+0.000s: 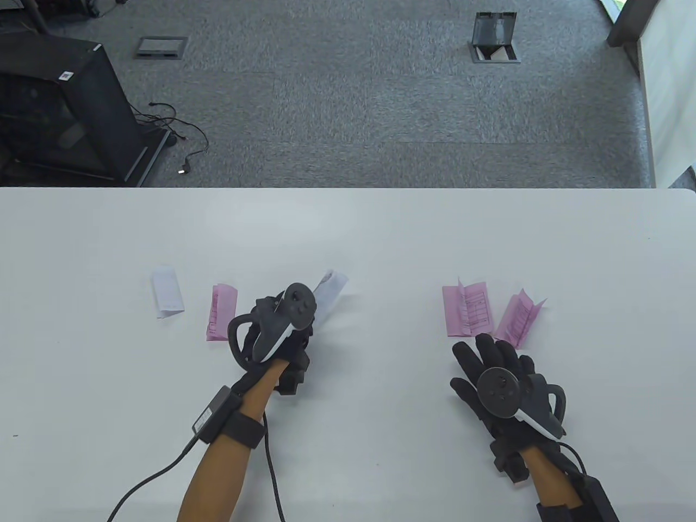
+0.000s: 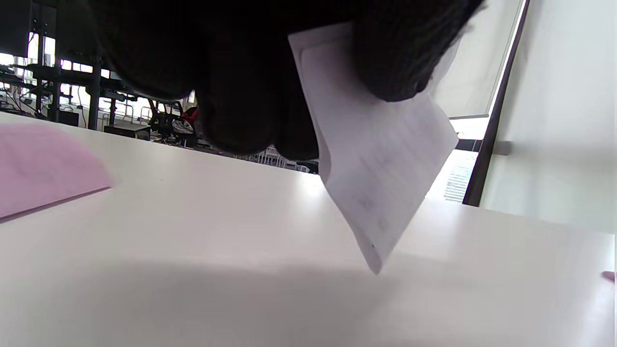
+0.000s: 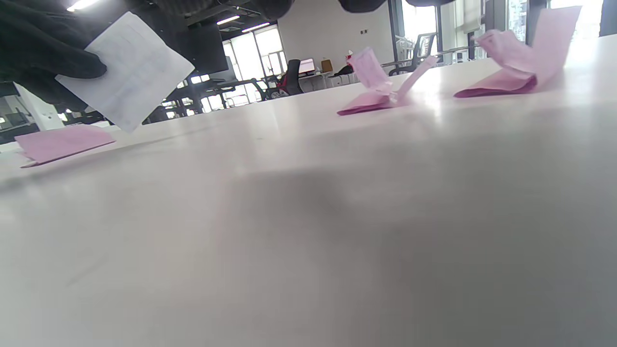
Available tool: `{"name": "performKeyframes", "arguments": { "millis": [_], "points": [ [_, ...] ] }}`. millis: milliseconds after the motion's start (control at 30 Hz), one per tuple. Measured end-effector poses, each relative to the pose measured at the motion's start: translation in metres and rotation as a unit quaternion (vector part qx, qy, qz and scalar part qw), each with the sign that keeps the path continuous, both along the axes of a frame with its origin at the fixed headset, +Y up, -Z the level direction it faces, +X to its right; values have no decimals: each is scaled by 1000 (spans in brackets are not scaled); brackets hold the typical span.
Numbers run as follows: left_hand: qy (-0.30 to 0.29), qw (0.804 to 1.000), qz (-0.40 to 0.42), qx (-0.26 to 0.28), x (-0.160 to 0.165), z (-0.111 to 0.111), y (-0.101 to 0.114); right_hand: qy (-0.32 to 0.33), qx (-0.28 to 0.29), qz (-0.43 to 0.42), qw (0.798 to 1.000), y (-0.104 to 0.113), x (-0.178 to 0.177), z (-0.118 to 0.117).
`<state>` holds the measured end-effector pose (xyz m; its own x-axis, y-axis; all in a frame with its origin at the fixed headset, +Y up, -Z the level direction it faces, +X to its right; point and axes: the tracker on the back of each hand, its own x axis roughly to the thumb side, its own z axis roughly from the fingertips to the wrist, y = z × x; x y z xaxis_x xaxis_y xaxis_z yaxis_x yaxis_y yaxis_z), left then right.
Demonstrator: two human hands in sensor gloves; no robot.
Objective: Unfold folded invoices and stack
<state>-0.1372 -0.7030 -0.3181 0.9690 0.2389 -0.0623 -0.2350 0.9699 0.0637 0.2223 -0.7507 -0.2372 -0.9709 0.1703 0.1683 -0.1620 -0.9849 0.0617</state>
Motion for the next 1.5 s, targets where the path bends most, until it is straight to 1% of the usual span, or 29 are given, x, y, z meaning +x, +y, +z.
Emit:
{"name": "performKeyframes", "arguments": {
  "millis": [33, 100, 167, 267, 367, 467, 533, 600, 633, 667, 700, 733, 800, 867, 933, 1000, 1067, 1133, 1200, 1300, 1333, 1400, 1433, 1500],
  "points": [
    [-4, 1000, 15, 0, -2, 9, 2, 5, 3, -2, 1000, 0, -4, 1],
    [-12, 998, 68, -6, -7, 35, 5, 18, 8, -16, 1000, -2, -16, 4],
    [-20, 991, 127, -21, -9, 58, 2, 44, 11, -34, 998, -3, -32, 9],
    [-33, 981, 185, -40, -6, 83, -10, 75, 21, -53, 996, -2, -51, 18],
    [-38, 972, 228, -44, -1, 96, -25, 91, 39, -104, 990, 3, -67, 27],
    [-39, 967, 247, -37, 4, 101, -33, 99, 42, -172, 979, 9, -81, 33],
    [-38, 970, 241, -12, 8, 102, -35, 101, 20, -223, 969, 11, -93, 34],
    [-51, 969, 243, -8, 11, 103, -37, 89, -20, -275, 957, 8, -103, 31],
    [-57, 967, 248, -3, 14, 105, -39, 79, -49, -306, 947, 5, -107, 29],
    [-66, 966, 249, 5, 16, 106, -40, 73, -64, -329, 939, 2, -110, 27],
    [-82, 966, 243, 15, 20, 110, -40, 65, -85, -365, 925, -2, -112, 26],
    [-96, 968, 233, 20, 23, 112, -40, 58, -100, -386, 915, -5, -112, 26],
    [-128, 968, 212, 36, 33, 118, -38, 42, -152, -441, 884, -12, -112, 28],
    [-142, 967, 208, 36, 40, 121, -39, 22, -180, -473, 862, -16, -113, 30],
    [-158, 962, 220, 28, 46, 122, -42, 10, -199, -492, 848, -21, -115, 32],
    [-168, 959, 229, 15, 48, 122, -46, 5, -210, -498, 842, -25, -115, 33],
    [-172, 955, 241, 6, 48, 121, -49, -7, -206, -500, 841, -29, -113, 32],
    [-186, 945, 268, -2, 47, 121, -53, -26, -211, -512, 832, -32, -110, 29],
    [-197, 940, 278, -6, 47, 121, -54, -38, -213, -521, 826, -33, -107, 28],
    [-221, 932, 285, -16, 49, 121, -55, -46, -215, -528, 821, -35, -103, 25],
    [-222, 932, 285, -18, 49, 121, -56, -46, -214, -528, 821, -35, -103, 24],
    [-225, 928, 296, -24, 47, 121, -56, -46, -198, -521, 829, -34, -101, 23],
    [-223, 924, 309, -28, 46, 121, -57, -40, -185, -517, 835, -33, -99, 22],
    [-219, 914, 338, -45, 43, 120, -60, -37, -170, -517, 838, -32, -96, 20]
  ]
}}
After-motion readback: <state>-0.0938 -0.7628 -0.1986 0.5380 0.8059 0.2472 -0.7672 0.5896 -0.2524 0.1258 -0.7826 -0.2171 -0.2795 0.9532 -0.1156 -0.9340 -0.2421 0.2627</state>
